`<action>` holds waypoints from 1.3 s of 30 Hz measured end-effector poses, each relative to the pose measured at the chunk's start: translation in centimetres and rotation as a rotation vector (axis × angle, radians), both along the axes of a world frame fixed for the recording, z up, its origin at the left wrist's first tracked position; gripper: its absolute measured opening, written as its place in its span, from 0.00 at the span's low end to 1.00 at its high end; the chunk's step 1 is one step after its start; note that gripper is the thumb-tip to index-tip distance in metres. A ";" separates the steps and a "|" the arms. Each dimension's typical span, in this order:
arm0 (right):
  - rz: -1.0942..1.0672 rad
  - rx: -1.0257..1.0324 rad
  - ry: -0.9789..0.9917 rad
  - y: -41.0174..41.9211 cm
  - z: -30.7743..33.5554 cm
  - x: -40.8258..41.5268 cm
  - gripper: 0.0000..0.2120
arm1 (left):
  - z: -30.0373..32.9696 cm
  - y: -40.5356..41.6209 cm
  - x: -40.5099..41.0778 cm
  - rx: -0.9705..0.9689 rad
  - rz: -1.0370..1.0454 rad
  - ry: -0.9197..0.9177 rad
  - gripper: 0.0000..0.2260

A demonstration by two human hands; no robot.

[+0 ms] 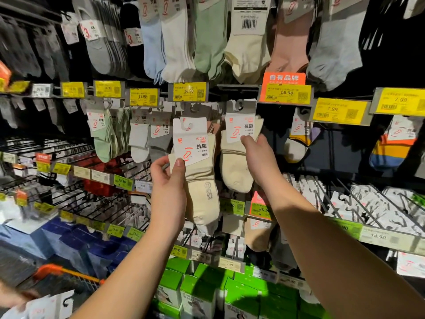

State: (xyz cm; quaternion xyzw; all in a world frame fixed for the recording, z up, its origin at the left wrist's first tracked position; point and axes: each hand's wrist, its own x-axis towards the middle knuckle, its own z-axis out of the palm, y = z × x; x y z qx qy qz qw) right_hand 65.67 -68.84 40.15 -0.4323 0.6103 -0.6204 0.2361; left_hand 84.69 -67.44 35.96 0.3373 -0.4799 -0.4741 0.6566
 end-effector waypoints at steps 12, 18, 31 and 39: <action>-0.030 0.252 0.151 -3.7 0.1 -1.6 0.23 | 0.4 -0.3 -0.6 -0.014 -0.006 -0.032 0.12; -0.011 0.310 0.183 -2.9 -1.3 -2.6 0.31 | 0.4 -0.4 -0.5 0.002 -0.034 -0.035 0.05; 0.285 0.047 -0.018 4.6 -3.8 2.0 0.16 | 0.3 -0.6 -2.5 -0.031 -0.144 -0.025 0.07; 0.213 -0.038 -0.020 3.7 -2.0 2.4 0.12 | 1.6 -1.0 -4.1 -0.028 -0.142 -0.212 0.18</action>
